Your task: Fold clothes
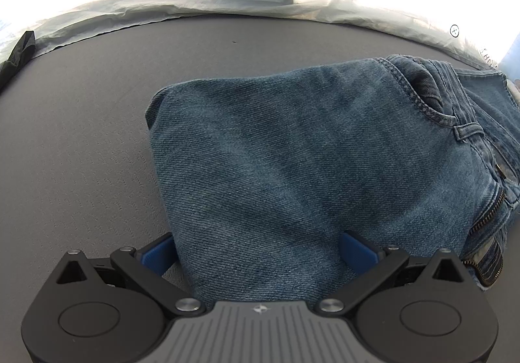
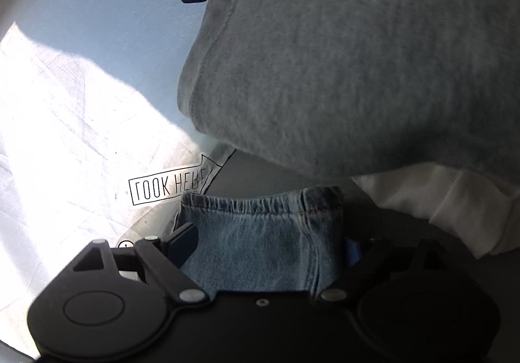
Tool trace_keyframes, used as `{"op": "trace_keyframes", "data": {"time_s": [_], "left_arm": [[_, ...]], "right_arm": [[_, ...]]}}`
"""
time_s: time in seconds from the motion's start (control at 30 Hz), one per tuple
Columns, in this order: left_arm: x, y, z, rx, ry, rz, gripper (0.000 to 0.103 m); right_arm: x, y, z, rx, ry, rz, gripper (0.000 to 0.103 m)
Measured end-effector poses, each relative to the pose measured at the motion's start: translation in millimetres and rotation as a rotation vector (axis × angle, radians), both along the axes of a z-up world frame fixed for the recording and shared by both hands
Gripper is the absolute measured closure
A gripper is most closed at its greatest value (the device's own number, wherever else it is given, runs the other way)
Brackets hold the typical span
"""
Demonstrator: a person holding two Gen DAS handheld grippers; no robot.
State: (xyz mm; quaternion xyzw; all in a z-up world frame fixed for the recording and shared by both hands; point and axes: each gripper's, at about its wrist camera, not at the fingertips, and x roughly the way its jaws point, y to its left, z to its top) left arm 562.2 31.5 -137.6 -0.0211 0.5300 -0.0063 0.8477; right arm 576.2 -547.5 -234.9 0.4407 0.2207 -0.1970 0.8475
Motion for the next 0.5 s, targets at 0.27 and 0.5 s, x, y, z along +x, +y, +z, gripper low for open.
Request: {"op": "trace_keyframes", "data": {"time_s": [0.27, 0.5], "left_arm": [[-1.1, 0.0, -0.1, -0.002, -0.001, 0.001, 0.000], [-1.3, -0.2, -0.6, -0.002, -0.005, 0.004, 0.000]], "right_arm": [[9.2, 4.5, -11.7, 0.116, -0.027, 0.076, 0.067], [20.4, 37.8, 9.8, -0.205, 0.107, 0.134, 0.063]]}}
